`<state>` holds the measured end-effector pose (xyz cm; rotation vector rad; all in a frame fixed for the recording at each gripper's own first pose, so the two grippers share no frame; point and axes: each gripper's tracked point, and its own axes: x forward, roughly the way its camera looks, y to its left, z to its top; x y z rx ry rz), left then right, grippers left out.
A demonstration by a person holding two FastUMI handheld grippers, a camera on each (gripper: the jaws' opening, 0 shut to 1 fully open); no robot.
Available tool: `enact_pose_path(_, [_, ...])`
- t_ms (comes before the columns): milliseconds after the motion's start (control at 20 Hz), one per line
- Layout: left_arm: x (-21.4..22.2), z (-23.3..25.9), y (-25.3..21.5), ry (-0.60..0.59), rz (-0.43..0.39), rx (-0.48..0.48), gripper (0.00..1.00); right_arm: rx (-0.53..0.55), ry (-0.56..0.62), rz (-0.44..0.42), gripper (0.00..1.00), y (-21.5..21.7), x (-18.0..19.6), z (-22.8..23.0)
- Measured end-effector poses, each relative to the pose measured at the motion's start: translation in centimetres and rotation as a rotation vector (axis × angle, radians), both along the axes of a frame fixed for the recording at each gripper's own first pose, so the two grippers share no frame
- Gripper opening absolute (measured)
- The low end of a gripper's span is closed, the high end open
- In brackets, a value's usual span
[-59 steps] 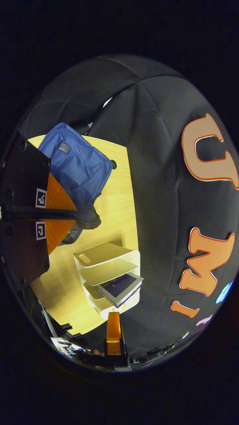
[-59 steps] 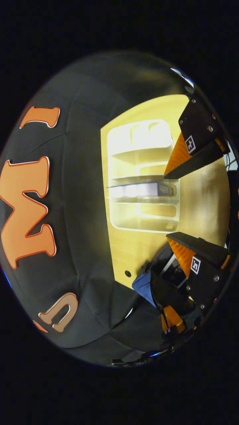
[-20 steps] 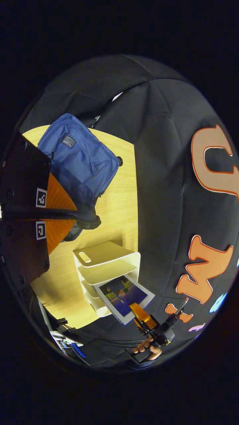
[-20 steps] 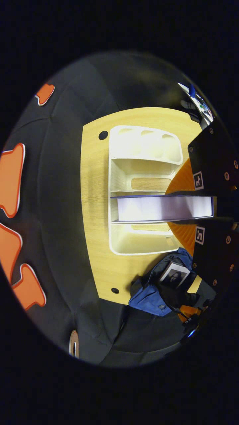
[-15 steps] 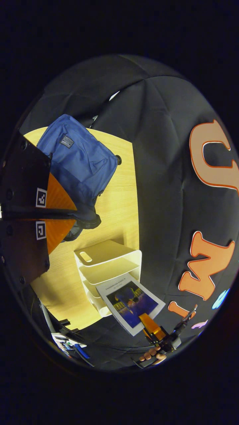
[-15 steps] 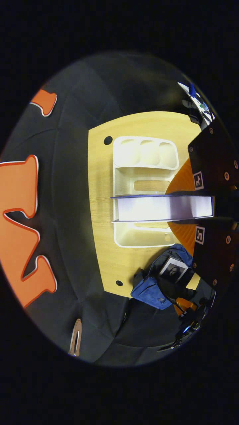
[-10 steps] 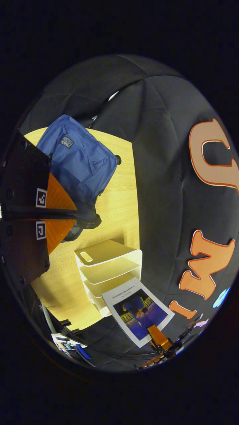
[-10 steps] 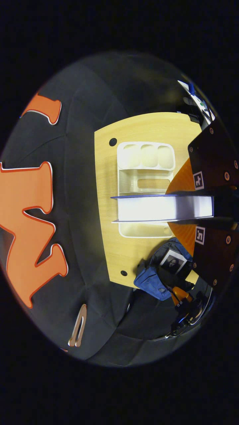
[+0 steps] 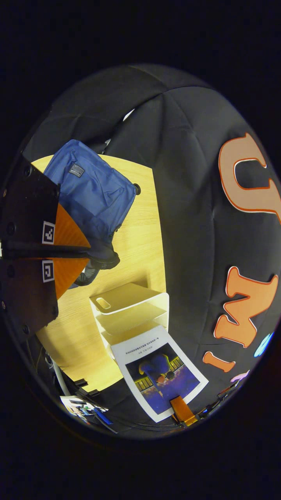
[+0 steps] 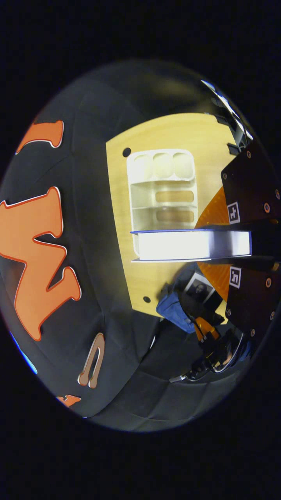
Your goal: Open the schoolbag, grab two books from the bookshelf and put them into the schoolbag.
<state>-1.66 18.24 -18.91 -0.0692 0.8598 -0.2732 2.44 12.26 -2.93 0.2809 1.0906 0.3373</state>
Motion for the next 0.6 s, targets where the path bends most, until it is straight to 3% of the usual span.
enact_pose_path(600, [1.4, 2.1, 1.6, -0.016, -0.087, 0.118, 0.01, 0.287, 0.067, -0.002, 0.25, 8.8, -4.1, -5.4])
